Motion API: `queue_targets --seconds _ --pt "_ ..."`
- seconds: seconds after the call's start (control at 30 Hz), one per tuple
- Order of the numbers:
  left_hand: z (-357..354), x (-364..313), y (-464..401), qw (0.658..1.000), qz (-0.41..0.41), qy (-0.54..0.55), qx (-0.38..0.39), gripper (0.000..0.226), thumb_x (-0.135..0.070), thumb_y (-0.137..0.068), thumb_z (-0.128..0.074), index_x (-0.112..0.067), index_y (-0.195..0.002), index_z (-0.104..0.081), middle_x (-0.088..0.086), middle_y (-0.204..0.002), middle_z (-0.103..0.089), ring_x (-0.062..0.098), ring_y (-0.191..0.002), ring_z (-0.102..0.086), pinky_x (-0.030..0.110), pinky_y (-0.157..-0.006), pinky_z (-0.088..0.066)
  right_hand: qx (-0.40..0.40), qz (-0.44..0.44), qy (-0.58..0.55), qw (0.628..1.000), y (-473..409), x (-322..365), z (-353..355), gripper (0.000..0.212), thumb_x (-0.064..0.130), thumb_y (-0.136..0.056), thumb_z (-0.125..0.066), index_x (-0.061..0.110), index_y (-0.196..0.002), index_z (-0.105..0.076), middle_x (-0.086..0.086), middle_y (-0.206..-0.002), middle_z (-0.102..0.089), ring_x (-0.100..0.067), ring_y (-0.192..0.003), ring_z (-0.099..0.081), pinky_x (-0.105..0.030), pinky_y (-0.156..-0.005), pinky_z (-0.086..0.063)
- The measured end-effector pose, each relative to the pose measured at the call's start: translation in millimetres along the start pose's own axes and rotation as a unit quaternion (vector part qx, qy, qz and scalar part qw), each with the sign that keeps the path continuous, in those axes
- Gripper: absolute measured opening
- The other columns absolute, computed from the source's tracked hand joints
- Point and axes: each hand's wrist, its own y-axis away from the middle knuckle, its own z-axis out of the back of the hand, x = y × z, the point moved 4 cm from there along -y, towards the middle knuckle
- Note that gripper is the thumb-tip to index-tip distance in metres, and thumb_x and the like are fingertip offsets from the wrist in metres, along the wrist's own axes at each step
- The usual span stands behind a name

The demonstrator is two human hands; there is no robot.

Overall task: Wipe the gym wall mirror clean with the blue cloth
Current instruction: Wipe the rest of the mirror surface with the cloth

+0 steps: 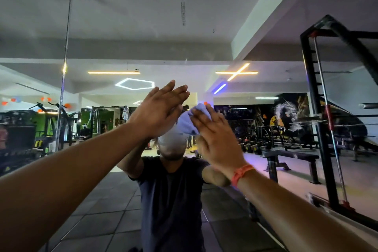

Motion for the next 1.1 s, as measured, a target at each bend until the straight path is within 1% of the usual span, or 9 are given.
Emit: queue_targets --seconds 0.1,0.2,0.3,0.4,0.47,0.67,0.83,1.0,1.1 --pt "4 -37 14 0.986 0.033 0.128 -0.100 0.045 -0.025 -0.098 -0.047 -0.014 -0.139 -0.062 0.003 -0.142 -0.062 0.010 -0.135 -0.048 0.015 -0.108 -0.034 0.002 -0.071 -0.016 0.997 -1 29 -15 0.063 0.030 -0.098 -0.043 0.015 -0.159 -0.033 -0.004 -0.170 -0.020 -0.028 -0.159 -0.003 -0.052 -0.127 -0.009" --pt "-7 -70 25 0.975 0.014 0.189 -0.119 0.040 -0.021 -0.102 -0.047 -0.011 -0.137 -0.063 0.004 -0.140 -0.064 0.007 -0.130 -0.049 0.005 -0.106 -0.028 0.068 -0.069 -0.034 0.995 -8 24 -6 0.074 0.045 -0.093 -0.034 0.015 -0.161 -0.028 -0.008 -0.172 -0.008 -0.017 -0.155 0.023 -0.043 -0.126 0.013" --pt "-34 -77 22 0.975 0.008 0.212 -0.065 0.054 -0.031 -0.108 -0.033 -0.007 -0.155 -0.039 0.002 -0.163 -0.034 -0.001 -0.153 -0.017 0.022 -0.126 -0.009 0.089 -0.055 -0.152 0.983 -1 4 16 0.080 0.040 -0.086 -0.045 0.022 -0.161 -0.029 0.009 -0.170 -0.008 -0.007 -0.156 0.014 -0.041 -0.126 0.006" --pt "-61 -80 20 0.994 0.024 0.110 -0.004 0.073 -0.057 -0.104 -0.010 -0.015 -0.164 -0.012 -0.003 -0.171 -0.006 0.016 -0.158 0.009 0.045 -0.129 -0.001 -0.067 -0.128 -0.267 0.953 22 -34 43 0.065 0.023 -0.085 -0.045 0.014 -0.149 -0.049 0.013 -0.160 -0.034 -0.012 -0.157 -0.014 -0.041 -0.128 -0.014" --pt "-69 -80 20 0.998 0.060 0.036 0.009 0.076 -0.060 -0.100 -0.006 -0.020 -0.164 -0.002 -0.006 -0.171 0.003 0.023 -0.157 0.019 0.046 -0.128 0.002 -0.149 -0.181 -0.220 0.947 36 -55 48 0.057 0.017 -0.090 -0.039 0.009 -0.144 -0.055 0.000 -0.157 -0.044 -0.023 -0.155 -0.025 -0.047 -0.125 -0.026" --pt "-82 -92 10 0.990 0.074 -0.116 0.004 0.083 -0.057 -0.102 -0.032 -0.007 -0.163 -0.006 0.013 -0.171 0.005 0.047 -0.154 0.014 0.058 -0.126 0.002 0.019 -0.153 0.056 0.986 55 -70 16 0.067 0.046 -0.105 -0.019 0.011 -0.163 -0.018 -0.004 -0.171 -0.007 -0.024 -0.159 -0.004 -0.051 -0.126 -0.012" --pt "-66 -71 -20 0.965 -0.070 -0.251 0.031 0.072 -0.046 -0.098 -0.035 -0.019 -0.163 -0.020 0.022 -0.169 -0.009 0.053 -0.153 -0.006 0.065 -0.118 -0.020 -0.027 -0.188 0.083 0.978 57 -72 11 0.062 0.044 -0.106 -0.026 0.016 -0.161 -0.030 0.000 -0.170 -0.020 -0.022 -0.158 -0.015 -0.048 -0.124 -0.015" --pt "-26 -49 -51 0.974 0.093 -0.207 0.013 0.091 -0.067 -0.087 -0.045 -0.028 -0.163 -0.014 0.011 -0.171 0.008 0.039 -0.156 0.011 0.072 -0.117 0.000 -0.055 -0.181 0.096 0.977 60 -72 7 0.061 0.040 -0.103 -0.035 0.017 -0.160 -0.032 0.002 -0.170 -0.022 -0.021 -0.157 -0.019 -0.050 -0.124 -0.021" --pt "-45 -62 -27 0.986 0.028 -0.164 0.001 0.080 -0.054 -0.088 -0.025 -0.023 -0.162 -0.026 0.011 -0.171 -0.012 0.038 -0.157 -0.006 0.073 -0.117 -0.013 -0.069 -0.180 0.095 0.977 61 -72 8 0.060 0.042 -0.105 -0.031 0.017 -0.159 -0.036 0.002 -0.169 -0.025 -0.020 -0.157 -0.020 -0.048 -0.124 -0.019"
